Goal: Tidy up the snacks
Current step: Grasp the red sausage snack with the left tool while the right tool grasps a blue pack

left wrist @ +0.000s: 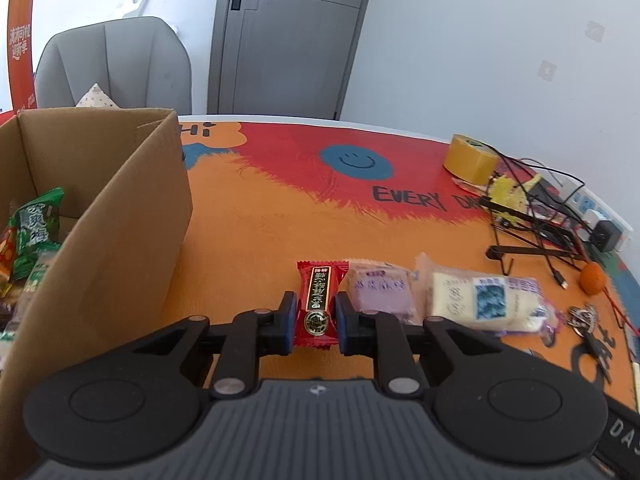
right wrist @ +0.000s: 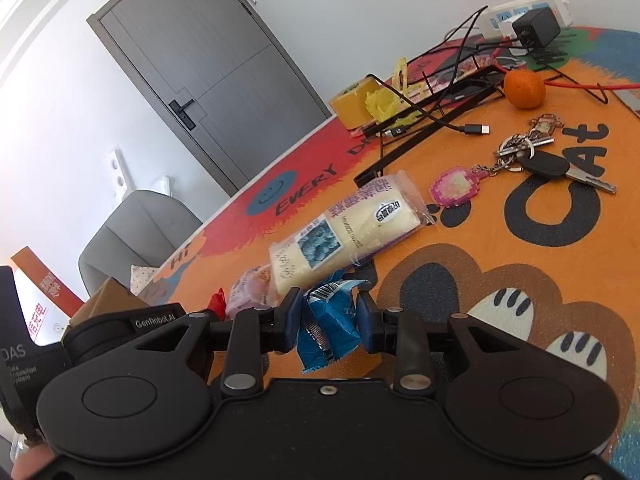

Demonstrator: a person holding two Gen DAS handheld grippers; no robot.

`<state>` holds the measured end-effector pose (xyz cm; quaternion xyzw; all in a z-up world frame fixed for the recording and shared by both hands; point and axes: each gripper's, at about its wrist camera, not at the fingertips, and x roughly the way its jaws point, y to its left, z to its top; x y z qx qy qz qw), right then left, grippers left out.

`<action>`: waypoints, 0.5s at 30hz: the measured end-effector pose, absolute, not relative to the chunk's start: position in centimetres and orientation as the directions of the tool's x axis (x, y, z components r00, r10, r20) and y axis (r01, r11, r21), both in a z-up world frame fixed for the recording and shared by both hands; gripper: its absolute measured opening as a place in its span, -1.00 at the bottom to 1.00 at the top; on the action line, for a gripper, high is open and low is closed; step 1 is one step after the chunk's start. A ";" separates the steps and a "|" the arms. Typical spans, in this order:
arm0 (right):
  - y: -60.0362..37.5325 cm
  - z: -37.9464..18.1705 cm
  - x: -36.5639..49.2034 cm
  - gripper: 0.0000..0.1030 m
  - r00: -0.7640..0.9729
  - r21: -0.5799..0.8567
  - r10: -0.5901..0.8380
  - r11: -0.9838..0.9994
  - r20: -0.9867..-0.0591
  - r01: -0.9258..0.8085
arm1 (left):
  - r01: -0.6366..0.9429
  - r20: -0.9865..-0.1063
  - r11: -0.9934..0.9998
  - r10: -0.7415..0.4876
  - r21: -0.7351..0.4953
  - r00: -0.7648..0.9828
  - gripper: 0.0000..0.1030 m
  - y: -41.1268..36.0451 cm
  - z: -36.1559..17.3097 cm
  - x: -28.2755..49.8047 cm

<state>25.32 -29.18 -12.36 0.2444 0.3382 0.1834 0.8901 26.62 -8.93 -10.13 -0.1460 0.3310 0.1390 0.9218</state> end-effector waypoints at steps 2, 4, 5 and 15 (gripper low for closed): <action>-29.1 -11.9 24.9 -0.41 0.709 0.556 0.491 0.814 -0.506 -0.167 | -0.343 -0.647 0.920 0.146 -0.188 0.748 -0.64 -9.0 -9.8 26.0; -29.0 -11.5 24.5 -0.41 0.713 0.555 0.492 0.814 -0.499 -0.173 | -0.330 -0.646 0.923 0.131 -0.197 0.752 -0.64 -9.2 -9.5 25.3; -28.9 -11.4 24.3 -0.41 0.715 0.553 0.492 0.814 -0.496 -0.176 | -0.325 -0.647 0.923 0.121 -0.205 0.753 -0.64 -9.2 -9.3 24.9; -27.3 -9.6 22.3 -0.41 0.718 0.547 0.519 0.805 -0.464 -0.228 | -0.289 -0.625 0.927 0.080 -0.240 0.776 -0.64 -9.2 -7.6 21.1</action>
